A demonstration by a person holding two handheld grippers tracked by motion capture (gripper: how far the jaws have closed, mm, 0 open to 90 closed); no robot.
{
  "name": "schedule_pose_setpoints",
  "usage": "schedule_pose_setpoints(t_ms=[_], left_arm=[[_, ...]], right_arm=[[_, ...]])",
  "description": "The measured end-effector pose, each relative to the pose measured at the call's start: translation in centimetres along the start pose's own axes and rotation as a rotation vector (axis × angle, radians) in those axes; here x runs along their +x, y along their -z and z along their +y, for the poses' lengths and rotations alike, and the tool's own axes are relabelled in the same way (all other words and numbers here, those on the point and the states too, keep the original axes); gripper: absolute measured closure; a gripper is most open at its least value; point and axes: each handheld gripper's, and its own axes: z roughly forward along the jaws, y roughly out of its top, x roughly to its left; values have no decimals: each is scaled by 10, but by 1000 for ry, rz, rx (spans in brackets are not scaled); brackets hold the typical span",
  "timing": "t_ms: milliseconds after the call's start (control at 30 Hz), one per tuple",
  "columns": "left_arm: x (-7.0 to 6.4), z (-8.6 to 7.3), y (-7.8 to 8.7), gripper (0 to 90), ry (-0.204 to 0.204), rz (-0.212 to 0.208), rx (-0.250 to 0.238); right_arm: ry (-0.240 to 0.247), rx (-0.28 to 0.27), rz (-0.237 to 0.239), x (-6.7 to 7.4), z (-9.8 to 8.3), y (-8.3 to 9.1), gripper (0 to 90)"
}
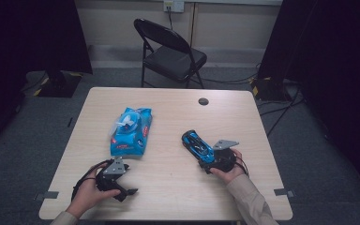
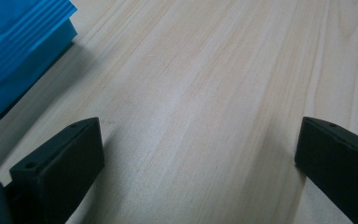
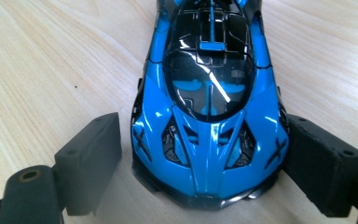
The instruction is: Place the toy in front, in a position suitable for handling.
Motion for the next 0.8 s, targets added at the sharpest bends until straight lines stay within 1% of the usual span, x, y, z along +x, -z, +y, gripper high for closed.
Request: schedule_pose_setpoints(t_ms=[100,167,267,400,467,533,567,600,633,700,733,800], left_arm=[[0,0,0,6,-1,-1,0],[0,0,0,5,-1,0,0],[0,0,0,5,-1,0,0],[0,0,0,4,0,2,0],[0,0,1,20,8,8,-3],[1,-1,3,62,42,8,-24],[1,0,4,101,59,1,-31],[2,1,6,168,76,-1,-31],[2,2,6,195,94,0,-28],[3,5,8,152,97,-9,-25],[2,7,9,170,100,-16,-23],[3,12,12,173,116,-31,-25]], right_arm=[[-2,-3,-16,1,0,0,178],[-1,-5,-6,0,0,1,191],[-2,-12,-15,-1,-1,2,236],[-4,-13,-19,-1,-1,2,238],[-3,-14,-21,-1,-1,2,240],[-4,-15,-22,0,-1,2,246],[-5,-15,-21,-1,-1,2,247],[-6,-14,-21,-1,-1,2,247],[-5,-15,-21,0,-1,2,247],[-4,-16,-22,0,-1,2,247],[-5,-15,-22,0,-1,2,247],[-6,-15,-22,0,-1,2,247]])
